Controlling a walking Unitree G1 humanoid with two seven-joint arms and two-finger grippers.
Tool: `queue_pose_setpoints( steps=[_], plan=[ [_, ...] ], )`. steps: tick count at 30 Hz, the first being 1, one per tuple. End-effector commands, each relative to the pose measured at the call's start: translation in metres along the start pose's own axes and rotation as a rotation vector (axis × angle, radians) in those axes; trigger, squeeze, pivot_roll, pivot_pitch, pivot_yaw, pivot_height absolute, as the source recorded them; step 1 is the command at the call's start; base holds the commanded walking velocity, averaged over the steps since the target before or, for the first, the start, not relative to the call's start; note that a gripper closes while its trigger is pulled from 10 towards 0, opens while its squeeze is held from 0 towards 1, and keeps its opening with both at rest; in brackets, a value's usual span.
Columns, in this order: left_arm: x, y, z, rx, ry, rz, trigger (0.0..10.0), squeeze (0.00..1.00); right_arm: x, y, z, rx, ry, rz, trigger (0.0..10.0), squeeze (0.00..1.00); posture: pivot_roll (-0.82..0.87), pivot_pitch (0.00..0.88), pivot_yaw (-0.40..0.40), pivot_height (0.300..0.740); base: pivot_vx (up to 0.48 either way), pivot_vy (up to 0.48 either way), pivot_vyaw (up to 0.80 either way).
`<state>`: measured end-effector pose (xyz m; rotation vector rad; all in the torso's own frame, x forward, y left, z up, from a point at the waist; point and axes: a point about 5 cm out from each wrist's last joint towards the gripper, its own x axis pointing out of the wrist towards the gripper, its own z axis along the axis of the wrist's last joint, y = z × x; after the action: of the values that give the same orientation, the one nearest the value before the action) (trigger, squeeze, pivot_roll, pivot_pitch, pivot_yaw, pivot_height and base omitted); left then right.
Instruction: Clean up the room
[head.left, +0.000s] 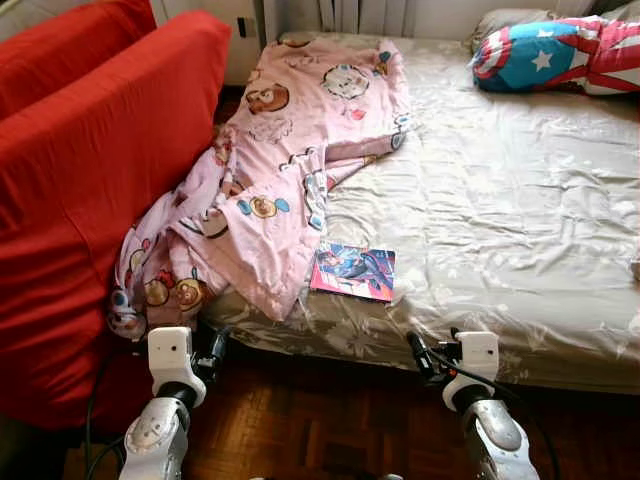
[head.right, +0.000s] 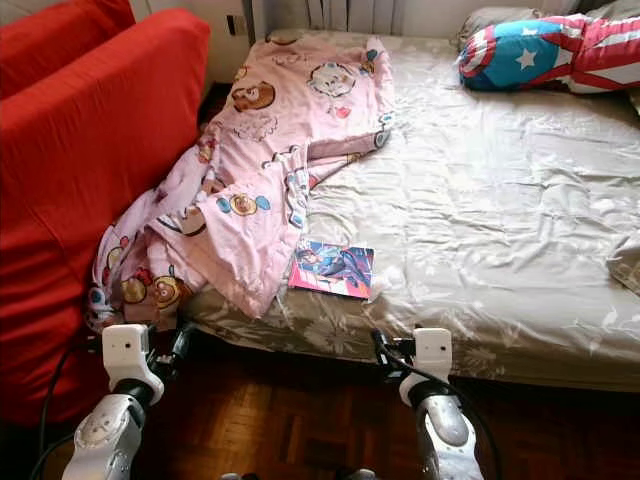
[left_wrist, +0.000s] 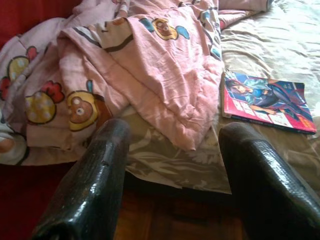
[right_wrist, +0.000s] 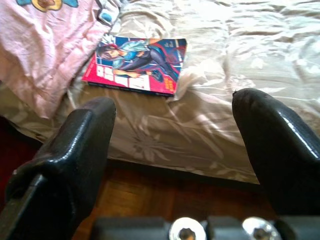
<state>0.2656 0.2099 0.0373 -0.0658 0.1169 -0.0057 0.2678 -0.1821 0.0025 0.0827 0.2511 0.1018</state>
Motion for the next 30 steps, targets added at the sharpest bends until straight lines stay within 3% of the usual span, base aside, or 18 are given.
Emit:
queue_pose_setpoints(
  steps=[1, 7, 23, 30],
  plan=[
    [-0.0038, 0.003, -0.0058, -0.016, 0.03, 0.017, 10.0, 0.0, -0.0031, -0.0002, -0.0051, -0.011, 0.022, -0.002, 10.0, 0.0, -0.03, 0.18, -0.031, 0.74, 0.247, 0.0, 0.0],
    [-0.0031, 0.0036, -0.0051, -0.02, 0.028, 0.021, 10.0, 0.0, -0.0022, 0.0004, -0.0031, -0.001, 0.009, 0.001, 10.0, 0.0, -0.03, 0.179, -0.034, 0.74, 0.252, 0.0, 0.77],
    [-0.0012, 0.0022, -0.0044, -0.022, 0.028, 0.013, 10.0, 0.0, -0.0003, 0.0016, -0.0024, -0.003, 0.013, 0.005, 10.0, 0.0, -0.03, 0.174, -0.033, 0.74, 0.255, 0.0, 0.0],
    [-0.0001, 0.0022, -0.0022, -0.029, 0.013, 0.017, 10.0, 0.0, -0.0002, 0.0036, -0.0024, 0.001, 0.01, 0.011, 10.0, 0.0, -0.03, 0.174, -0.033, 0.74, 0.182, 0.0, 0.57]
  ],
)
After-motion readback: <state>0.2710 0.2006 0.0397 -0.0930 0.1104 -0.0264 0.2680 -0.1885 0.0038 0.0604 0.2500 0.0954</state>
